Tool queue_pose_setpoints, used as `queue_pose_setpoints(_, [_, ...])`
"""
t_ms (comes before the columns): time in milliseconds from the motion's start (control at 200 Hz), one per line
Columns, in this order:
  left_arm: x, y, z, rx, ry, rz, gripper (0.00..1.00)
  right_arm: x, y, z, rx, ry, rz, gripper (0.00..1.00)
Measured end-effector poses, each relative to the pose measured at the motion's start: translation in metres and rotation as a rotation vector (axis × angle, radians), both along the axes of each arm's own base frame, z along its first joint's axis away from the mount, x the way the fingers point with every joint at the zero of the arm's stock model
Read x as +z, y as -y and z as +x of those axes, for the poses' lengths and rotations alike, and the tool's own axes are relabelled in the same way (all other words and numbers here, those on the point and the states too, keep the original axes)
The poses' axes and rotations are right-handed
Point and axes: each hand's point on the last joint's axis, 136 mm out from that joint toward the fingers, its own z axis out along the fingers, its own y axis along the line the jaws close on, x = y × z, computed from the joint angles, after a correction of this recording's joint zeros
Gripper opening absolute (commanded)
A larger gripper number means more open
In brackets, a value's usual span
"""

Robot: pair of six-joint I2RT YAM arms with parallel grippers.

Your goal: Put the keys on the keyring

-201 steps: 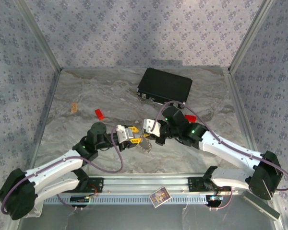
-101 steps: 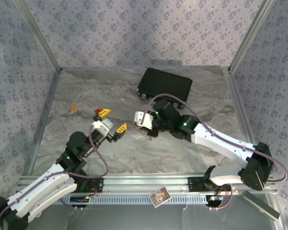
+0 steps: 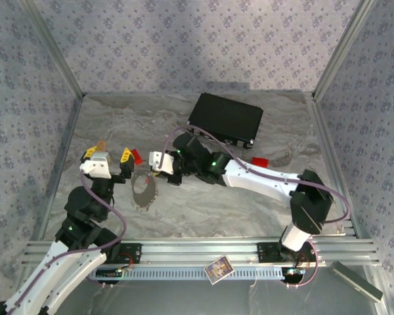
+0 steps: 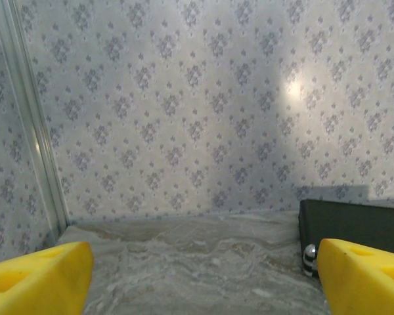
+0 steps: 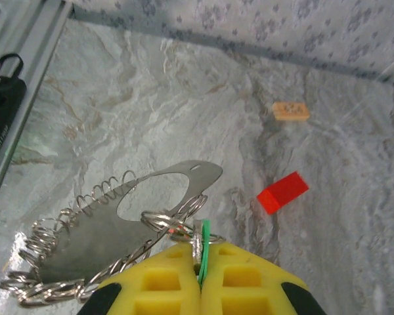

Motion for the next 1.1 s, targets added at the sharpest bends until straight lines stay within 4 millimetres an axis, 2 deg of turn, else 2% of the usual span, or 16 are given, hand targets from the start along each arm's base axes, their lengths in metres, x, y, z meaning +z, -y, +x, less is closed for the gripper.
queue_pose_setpoints(85, [-0.006, 0.000, 0.003, 0.008, -0.024, 0.000, 0.89, -0.026, 0.008, 0.010, -0.034, -0.025, -0.049, 0.00])
queue_pose_setpoints(155, [-0.014, 0.000, 0.006, 0.013, -0.044, -0.001, 0.89, -0.050, 0.023, 0.019, -0.078, -0.044, -0.104, 0.00])
queue_pose_setpoints(290, [-0.038, 0.001, 0.014, 0.029, -0.101, 0.006, 0.90, -0.099, 0.067, 0.036, -0.169, -0.050, -0.264, 0.00])
queue_pose_setpoints(405, [-0.057, 0.001, 0.021, 0.047, -0.154, 0.015, 0.90, -0.125, 0.103, 0.046, -0.224, -0.018, -0.415, 0.00])
queue_pose_setpoints(620, [-0.082, -0.001, 0.031, 0.073, -0.224, 0.024, 0.90, -0.159, 0.151, 0.039, -0.268, 0.016, -0.622, 0.00])
queue_pose_setpoints(809, [-0.101, -0.002, 0.038, 0.080, -0.286, 0.037, 0.91, -0.174, 0.180, 0.023, -0.274, 0.009, -0.740, 0.05])
queue_pose_setpoints(1099, [-0.127, 0.001, 0.050, 0.073, -0.382, 0.082, 0.92, -0.184, 0.212, -0.012, -0.258, -0.086, -0.857, 0.30])
